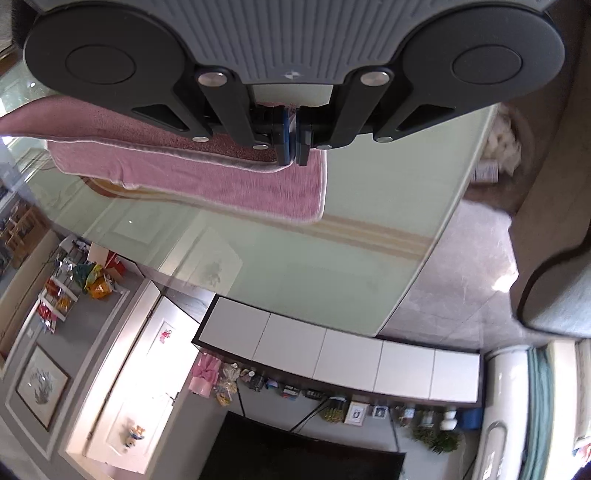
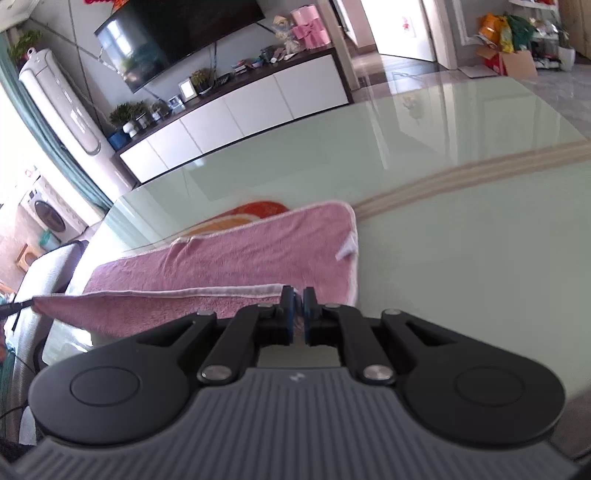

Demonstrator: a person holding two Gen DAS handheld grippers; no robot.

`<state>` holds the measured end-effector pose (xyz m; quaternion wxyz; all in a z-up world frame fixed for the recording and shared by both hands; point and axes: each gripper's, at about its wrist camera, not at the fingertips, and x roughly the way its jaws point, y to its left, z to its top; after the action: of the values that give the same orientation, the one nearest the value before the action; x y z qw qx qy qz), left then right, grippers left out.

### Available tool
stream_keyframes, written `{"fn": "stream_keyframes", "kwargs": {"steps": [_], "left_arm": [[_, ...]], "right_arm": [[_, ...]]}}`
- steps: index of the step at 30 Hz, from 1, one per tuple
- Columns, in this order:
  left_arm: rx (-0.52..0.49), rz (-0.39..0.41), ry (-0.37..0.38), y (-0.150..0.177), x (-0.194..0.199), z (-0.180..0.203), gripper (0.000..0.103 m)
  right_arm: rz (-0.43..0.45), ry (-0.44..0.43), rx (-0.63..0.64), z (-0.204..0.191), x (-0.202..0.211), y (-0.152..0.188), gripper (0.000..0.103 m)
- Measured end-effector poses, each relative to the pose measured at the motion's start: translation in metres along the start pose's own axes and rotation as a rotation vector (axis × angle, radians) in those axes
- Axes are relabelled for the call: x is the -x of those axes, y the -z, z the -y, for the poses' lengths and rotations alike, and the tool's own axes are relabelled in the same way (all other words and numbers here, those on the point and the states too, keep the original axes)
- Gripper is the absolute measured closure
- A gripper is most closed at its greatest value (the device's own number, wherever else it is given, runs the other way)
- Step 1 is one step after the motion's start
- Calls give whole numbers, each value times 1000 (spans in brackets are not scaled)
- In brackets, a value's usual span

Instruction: Fold towel

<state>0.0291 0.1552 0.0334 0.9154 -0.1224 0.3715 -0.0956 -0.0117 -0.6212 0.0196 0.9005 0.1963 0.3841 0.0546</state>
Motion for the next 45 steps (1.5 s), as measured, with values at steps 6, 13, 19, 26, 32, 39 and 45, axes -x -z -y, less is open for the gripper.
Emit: {"fn": "stream_keyframes", "kwargs": {"steps": [6, 13, 19, 26, 32, 39, 45], "left_arm": [[15, -10, 6, 39, 19, -9, 100], [33, -4, 12, 70, 25, -20, 100], [58, 48, -8, 64, 27, -31, 103], [-53, -30, 59, 53, 6, -18, 89], [-185, -163, 93, 70, -3, -3, 88], [-272, -245, 93, 74, -16, 0, 88], [-383, -287, 45, 81, -31, 10, 88]], "right_arm": [[0, -20, -49, 4, 8, 32, 98], [3, -34, -74, 7, 9, 47, 98], [26, -37, -75, 10, 3, 27, 98], [-21, -33, -53, 7, -18, 22, 98], [-38, -32, -52, 10, -21, 28, 98], [-47, -27, -36, 6, -23, 30, 98], [-60, -24, -34, 4, -25, 34, 98]]}}
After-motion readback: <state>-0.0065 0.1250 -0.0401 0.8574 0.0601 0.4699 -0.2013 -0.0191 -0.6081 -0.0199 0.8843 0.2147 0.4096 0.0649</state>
